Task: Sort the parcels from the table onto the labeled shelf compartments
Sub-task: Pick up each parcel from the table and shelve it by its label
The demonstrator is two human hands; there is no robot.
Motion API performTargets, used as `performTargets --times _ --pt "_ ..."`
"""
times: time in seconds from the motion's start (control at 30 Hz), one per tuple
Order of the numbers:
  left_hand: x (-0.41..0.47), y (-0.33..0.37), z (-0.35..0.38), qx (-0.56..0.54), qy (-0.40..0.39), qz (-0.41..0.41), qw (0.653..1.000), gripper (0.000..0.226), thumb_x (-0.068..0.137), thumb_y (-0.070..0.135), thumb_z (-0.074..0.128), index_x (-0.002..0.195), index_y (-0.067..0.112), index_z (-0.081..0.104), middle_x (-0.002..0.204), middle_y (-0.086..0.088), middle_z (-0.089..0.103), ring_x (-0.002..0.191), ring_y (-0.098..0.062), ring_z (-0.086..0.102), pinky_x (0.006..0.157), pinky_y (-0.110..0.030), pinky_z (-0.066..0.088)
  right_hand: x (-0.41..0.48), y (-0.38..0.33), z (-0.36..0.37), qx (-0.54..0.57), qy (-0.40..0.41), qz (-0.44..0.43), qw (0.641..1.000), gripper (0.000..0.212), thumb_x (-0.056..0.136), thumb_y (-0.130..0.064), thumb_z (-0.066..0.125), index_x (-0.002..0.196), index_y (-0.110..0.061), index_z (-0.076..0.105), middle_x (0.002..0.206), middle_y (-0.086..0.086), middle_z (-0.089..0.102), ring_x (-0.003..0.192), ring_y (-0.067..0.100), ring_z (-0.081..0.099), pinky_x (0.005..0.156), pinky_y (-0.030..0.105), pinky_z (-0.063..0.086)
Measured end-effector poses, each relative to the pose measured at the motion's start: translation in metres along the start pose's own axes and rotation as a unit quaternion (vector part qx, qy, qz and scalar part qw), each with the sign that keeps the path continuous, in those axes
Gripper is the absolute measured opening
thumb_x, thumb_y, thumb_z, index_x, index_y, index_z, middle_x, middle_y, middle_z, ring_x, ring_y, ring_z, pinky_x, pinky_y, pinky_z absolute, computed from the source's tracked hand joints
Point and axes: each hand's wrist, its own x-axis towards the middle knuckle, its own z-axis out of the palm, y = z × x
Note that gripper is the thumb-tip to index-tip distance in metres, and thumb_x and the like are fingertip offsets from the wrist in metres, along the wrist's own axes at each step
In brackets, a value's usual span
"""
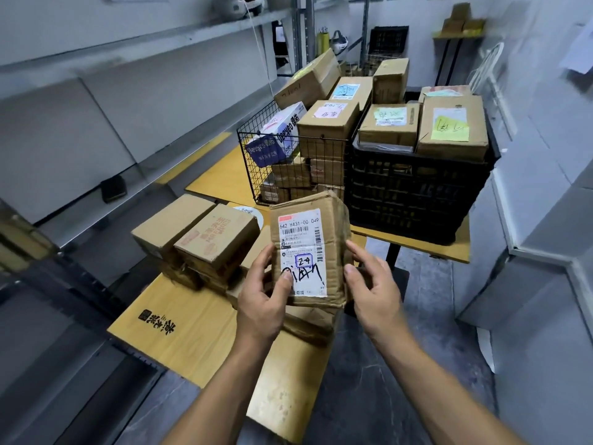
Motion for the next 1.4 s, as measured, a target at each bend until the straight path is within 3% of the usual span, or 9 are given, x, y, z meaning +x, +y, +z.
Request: performTargets --times 0.1,0.2,0.33,0.53,0.73,0.83,0.93,1.17,1.4 --pt "-0.008 -0.002 -0.014 0.032 0.028 -0.004 0.999 0.056 0.083 0.044 0.062 0.136 0.052 0.045 0.139 0.015 0.053 0.126 -0.004 0.051 0.102 -0.043 0.049 0.000 -0.003 0.010 0.025 -0.069 0.014 0.997 0.039 0.097 -0.050 0.055 0.135 -0.053 0.049 0.136 -0.014 0.055 0.114 -0.012 0.056 0.100 0.026 0.052" --pt "-0.017 0.000 -0.032 0.084 0.042 0.008 0.996 0.057 0.086 0.035 0.063 0.138 0.048 0.044 0.135 0.019 0.052 0.121 -0.001 0.053 0.098 -0.033 0.050 0.001 -0.004 0.027 0.050 -0.141 0.033 0.988 0.065 0.079 -0.075 0.059 0.139 -0.064 0.037 0.140 -0.017 0.056 0.128 0.001 0.054 0.105 0.044 0.050" --pt "-0.026 -0.003 -0.062 0.170 0.063 0.022 0.983 0.057 0.088 0.035 0.061 0.142 0.040 0.042 0.130 0.021 0.050 0.119 0.011 0.046 0.090 -0.005 0.041 -0.002 -0.010 0.059 0.050 -0.198 0.023 0.979 0.066 0.088 -0.046 0.071 0.139 -0.061 0.032 0.133 -0.024 0.057 0.124 -0.003 0.054 0.108 0.045 0.048" --pt "-0.048 0.000 -0.119 0.217 0.124 0.018 0.968 0.057 0.088 0.033 0.063 0.142 0.031 0.046 0.131 0.016 0.050 0.121 0.015 0.042 0.094 0.000 0.032 -0.016 -0.035 0.117 0.081 -0.255 0.025 0.963 0.072 0.091 -0.020 0.071 0.114 -0.078 0.034 0.128 -0.011 0.063 0.115 0.009 0.065 0.093 0.045 0.058" --pt "-0.074 0.009 -0.189 0.215 0.208 0.023 0.954 0.054 0.088 0.028 0.064 0.140 0.027 0.049 0.137 0.013 0.050 0.129 -0.001 0.046 0.106 -0.029 0.043 -0.046 -0.075 0.183 0.102 -0.290 -0.004 0.951 0.078 0.071 -0.051 0.078 0.135 -0.065 0.036 0.125 -0.013 0.066 0.119 0.006 0.060 0.102 0.050 0.051" --pt "-0.093 0.023 -0.230 0.227 0.245 0.023 0.942 0.056 0.087 0.026 0.064 0.140 0.030 0.047 0.137 0.015 0.048 0.127 0.004 0.045 0.105 -0.018 0.039 -0.069 -0.101 0.217 0.135 -0.317 -0.020 0.938 0.075 0.084 -0.029 0.078 0.141 -0.056 0.038 0.126 -0.013 0.065 0.113 -0.003 0.061 0.099 0.047 0.054" --pt "-0.114 0.035 -0.273 0.240 0.269 0.031 0.932 0.056 0.087 0.026 0.063 0.141 0.030 0.046 0.138 0.012 0.048 0.129 0.001 0.045 0.107 -0.024 0.041 -0.100 -0.127 0.250 0.165 -0.336 -0.043 0.926 0.075 0.090 -0.013 0.073 0.148 -0.045 0.039 0.125 -0.007 0.067 0.110 0.003 0.065 0.098 0.046 0.055" --pt "-0.172 0.048 -0.369 0.266 0.315 0.039 0.910 0.057 0.087 0.039 0.059 0.142 0.036 0.044 0.141 0.013 0.046 0.128 -0.007 0.049 0.103 -0.042 0.048 -0.177 -0.180 0.319 0.232 -0.382 -0.072 0.892 0.071 0.092 -0.006 0.069 0.149 -0.037 0.041 0.117 -0.005 0.072 0.105 0.008 0.070 0.084 0.030 0.059" --pt "-0.219 0.057 -0.449 0.329 0.278 0.028 0.902 0.059 0.089 0.036 0.060 0.145 0.029 0.041 0.146 0.011 0.042 0.132 0.000 0.040 0.110 -0.033 0.040 -0.239 -0.211 0.365 0.258 -0.406 -0.080 0.873 0.067 0.095 -0.002 0.063 0.150 -0.030 0.037 0.115 -0.010 0.067 0.099 -0.002 0.069 0.070 0.016 0.056"
